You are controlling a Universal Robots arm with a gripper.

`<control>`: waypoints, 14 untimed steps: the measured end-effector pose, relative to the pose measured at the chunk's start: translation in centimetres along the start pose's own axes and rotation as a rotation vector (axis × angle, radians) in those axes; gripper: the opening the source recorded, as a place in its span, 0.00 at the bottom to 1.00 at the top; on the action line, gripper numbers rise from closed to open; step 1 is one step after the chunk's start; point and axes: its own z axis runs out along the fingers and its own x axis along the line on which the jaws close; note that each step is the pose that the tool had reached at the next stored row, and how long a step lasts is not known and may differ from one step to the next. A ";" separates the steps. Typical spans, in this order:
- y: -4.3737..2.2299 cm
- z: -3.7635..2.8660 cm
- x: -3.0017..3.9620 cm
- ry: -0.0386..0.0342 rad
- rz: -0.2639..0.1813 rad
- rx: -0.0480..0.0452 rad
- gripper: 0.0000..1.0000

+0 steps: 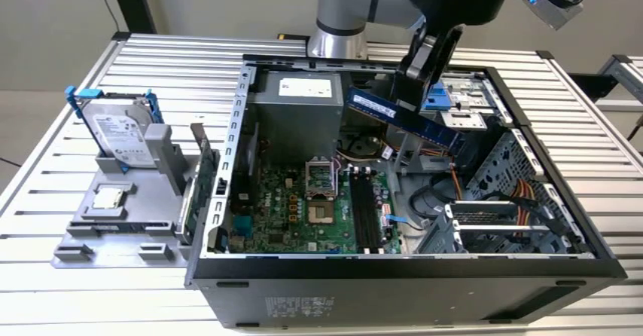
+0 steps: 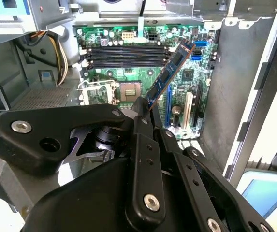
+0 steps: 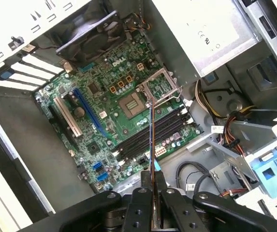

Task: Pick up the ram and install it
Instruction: 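Insert the ram into the slot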

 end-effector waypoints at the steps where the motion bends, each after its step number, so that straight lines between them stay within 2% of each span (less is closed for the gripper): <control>1: 0.00 0.00 0.00 -0.0003 0.015 -0.0009 0.00; 11: 0.00 0.00 0.00 -0.0004 0.024 -0.0013 0.00; 14: 0.00 0.00 0.00 -0.0005 0.039 -0.0022 0.00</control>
